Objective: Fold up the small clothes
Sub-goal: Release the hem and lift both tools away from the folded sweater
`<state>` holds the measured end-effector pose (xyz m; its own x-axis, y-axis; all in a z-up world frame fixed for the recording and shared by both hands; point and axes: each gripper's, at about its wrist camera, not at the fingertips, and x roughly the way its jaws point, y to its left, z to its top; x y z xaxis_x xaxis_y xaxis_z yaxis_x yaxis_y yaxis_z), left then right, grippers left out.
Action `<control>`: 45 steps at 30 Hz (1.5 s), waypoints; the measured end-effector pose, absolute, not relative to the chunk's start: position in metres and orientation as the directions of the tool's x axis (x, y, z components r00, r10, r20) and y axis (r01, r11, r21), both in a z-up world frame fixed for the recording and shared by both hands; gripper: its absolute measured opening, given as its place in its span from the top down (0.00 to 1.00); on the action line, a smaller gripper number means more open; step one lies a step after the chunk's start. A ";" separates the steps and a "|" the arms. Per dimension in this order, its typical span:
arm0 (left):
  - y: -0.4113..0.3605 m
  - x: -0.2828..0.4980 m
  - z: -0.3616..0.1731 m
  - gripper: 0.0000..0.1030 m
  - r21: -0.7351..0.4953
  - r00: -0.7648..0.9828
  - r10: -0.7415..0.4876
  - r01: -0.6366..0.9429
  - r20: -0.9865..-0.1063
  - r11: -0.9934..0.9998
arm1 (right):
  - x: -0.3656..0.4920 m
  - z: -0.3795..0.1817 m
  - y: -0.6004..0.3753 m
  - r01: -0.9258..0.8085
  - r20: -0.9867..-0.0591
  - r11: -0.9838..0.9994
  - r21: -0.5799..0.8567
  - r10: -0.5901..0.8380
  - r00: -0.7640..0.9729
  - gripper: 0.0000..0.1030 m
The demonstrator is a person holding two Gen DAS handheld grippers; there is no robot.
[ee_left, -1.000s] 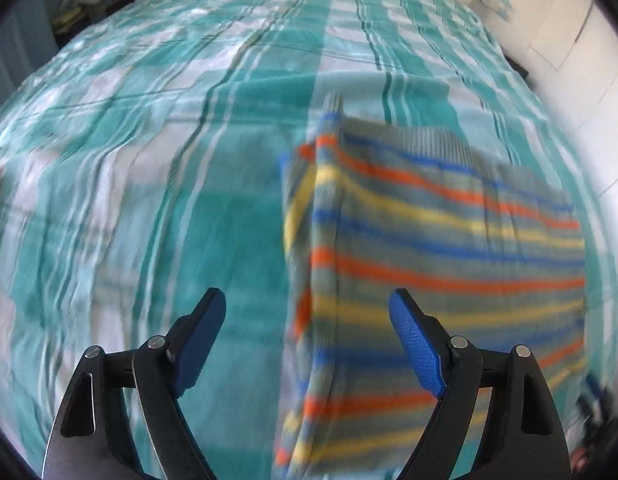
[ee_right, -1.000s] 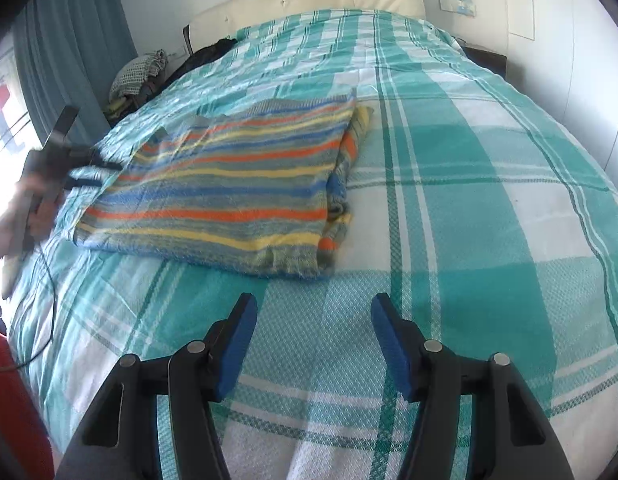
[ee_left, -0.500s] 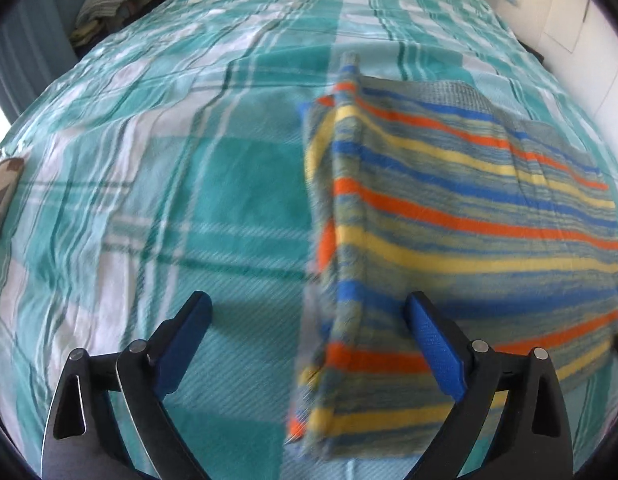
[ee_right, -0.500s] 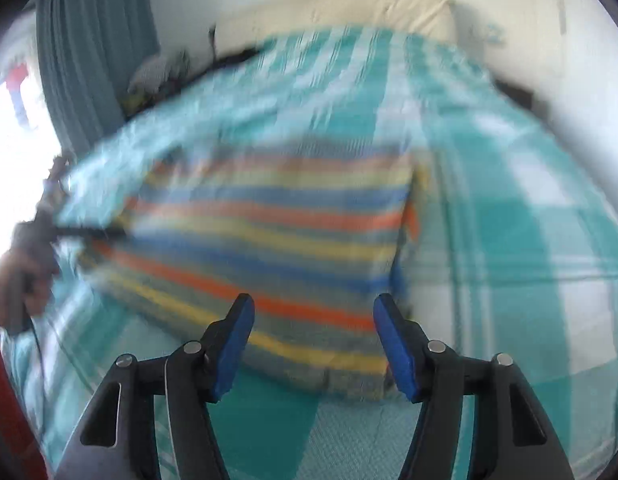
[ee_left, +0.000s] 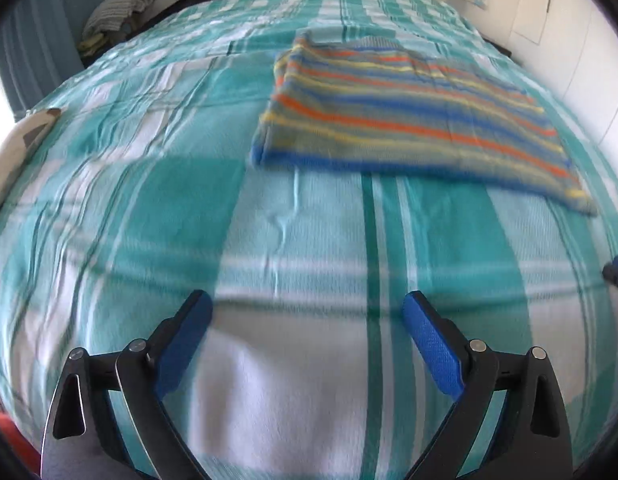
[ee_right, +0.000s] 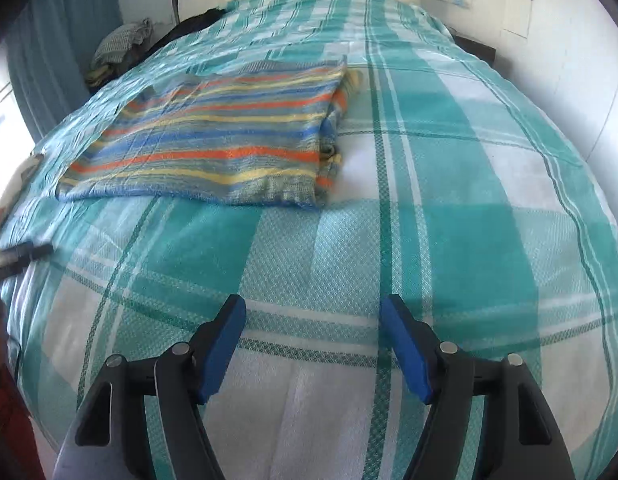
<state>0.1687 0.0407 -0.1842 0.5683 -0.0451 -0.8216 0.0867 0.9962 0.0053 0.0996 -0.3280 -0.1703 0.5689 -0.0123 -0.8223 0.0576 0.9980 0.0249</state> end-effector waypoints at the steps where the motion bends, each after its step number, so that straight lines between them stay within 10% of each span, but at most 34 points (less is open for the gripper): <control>1: 0.040 0.160 -0.187 0.03 0.017 0.587 -0.037 0.085 -0.809 0.996 | 0.101 -0.172 -0.327 0.055 -0.825 0.998 0.016 -0.018 0.565 0.31; 33: 0.043 0.124 -0.184 0.02 0.050 0.544 -0.077 0.215 -0.836 0.975 | 0.098 -0.197 -0.316 0.097 -0.815 0.992 -0.074 -0.117 0.568 0.19; 45: -0.101 0.143 -0.112 0.03 0.090 0.600 -0.275 0.506 -0.751 0.858 | 0.055 -0.158 -0.364 0.220 -0.765 0.948 0.229 0.036 0.643 0.19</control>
